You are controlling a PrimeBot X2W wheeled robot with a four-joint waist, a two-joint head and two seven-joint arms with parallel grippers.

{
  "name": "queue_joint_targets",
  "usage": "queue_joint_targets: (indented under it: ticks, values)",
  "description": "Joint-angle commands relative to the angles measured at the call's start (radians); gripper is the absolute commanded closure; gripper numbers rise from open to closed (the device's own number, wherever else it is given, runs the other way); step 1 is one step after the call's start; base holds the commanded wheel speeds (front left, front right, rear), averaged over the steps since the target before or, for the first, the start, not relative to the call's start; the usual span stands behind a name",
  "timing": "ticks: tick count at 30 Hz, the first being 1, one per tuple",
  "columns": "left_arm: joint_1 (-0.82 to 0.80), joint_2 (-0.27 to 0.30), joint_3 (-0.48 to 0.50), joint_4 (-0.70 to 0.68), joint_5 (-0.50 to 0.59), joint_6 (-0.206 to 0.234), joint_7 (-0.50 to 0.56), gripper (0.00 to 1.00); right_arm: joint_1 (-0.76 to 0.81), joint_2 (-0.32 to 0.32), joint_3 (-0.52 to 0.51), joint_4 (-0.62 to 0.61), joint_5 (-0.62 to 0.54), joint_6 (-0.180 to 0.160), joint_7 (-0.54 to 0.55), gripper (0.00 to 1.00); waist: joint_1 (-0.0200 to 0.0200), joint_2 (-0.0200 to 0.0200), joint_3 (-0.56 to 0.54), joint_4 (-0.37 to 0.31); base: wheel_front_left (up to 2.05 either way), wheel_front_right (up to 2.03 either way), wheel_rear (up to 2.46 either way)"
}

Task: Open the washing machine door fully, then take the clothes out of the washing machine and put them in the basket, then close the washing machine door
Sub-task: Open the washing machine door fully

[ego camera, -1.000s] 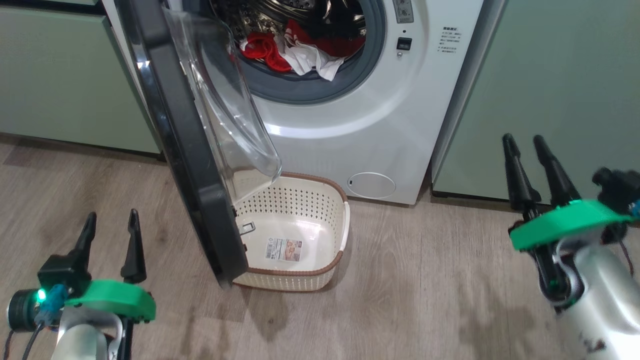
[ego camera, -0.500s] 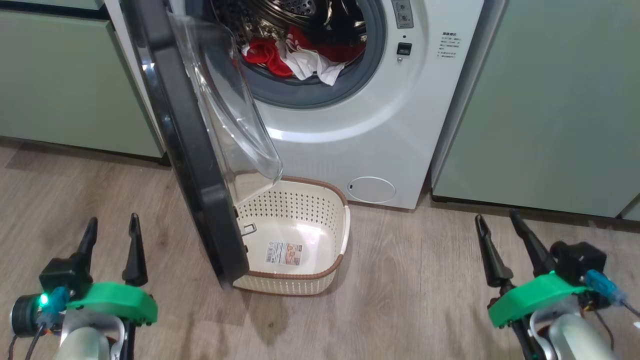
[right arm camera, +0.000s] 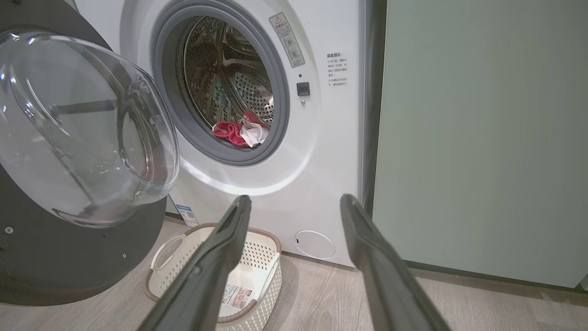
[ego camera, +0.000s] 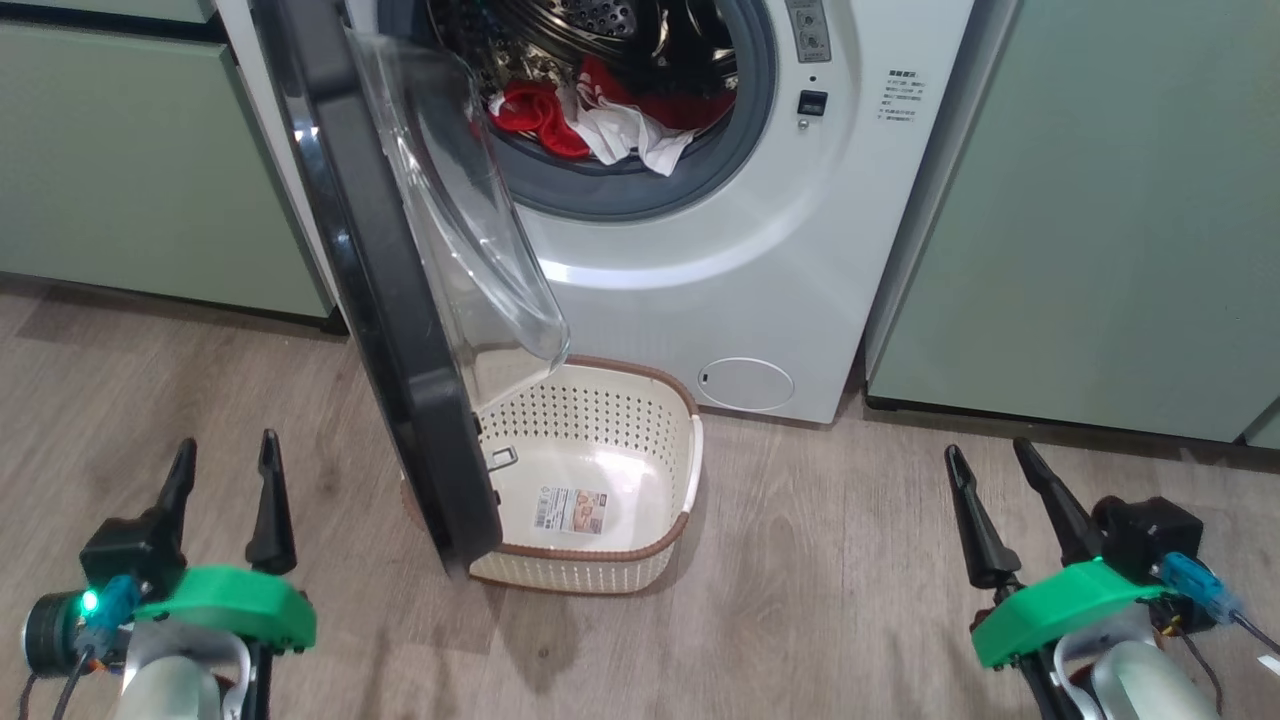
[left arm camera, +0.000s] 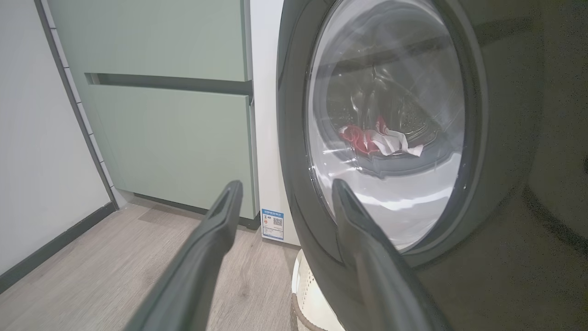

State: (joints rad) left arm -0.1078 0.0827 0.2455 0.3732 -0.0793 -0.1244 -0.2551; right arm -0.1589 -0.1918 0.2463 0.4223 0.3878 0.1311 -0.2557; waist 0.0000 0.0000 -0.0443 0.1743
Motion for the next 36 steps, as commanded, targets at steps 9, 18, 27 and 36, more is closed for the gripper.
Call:
queue_joint_targets:
  ticks: [9, 18, 27, 36]
  values:
    - [-0.069, 0.004, 0.058, -0.012, -0.056, -0.006, -0.007, 1.00, -0.012, 0.000, 0.013, -0.016, -0.006, 0.000, -0.006, 0.00, 0.0000, 0.0000, 0.003, 0.010, 0.00, 0.00, 0.00]
    - [-0.219, -0.015, 0.162, -0.139, -0.142, 0.029, -0.007, 1.00, -0.009, 0.008, 0.010, -0.015, -0.002, 0.000, -0.006, 0.00, 0.0000, 0.0000, 0.004, 0.024, 0.00, 0.00, 0.00]
    - [-0.348, -0.026, 0.009, -0.465, -0.155, 0.049, 0.140, 1.00, 0.001, 0.013, 0.003, -0.014, 0.000, 0.000, -0.006, 0.00, 0.0000, 0.0000, 0.002, 0.029, 0.00, 0.00, 0.00]
    - [-0.256, -0.032, -0.403, -0.692, -0.155, 0.037, 0.319, 1.00, -0.002, 0.014, 0.004, -0.017, 0.003, 0.000, -0.006, 0.00, 0.0000, 0.0000, 0.014, 0.021, 0.00, 0.00, 0.00]
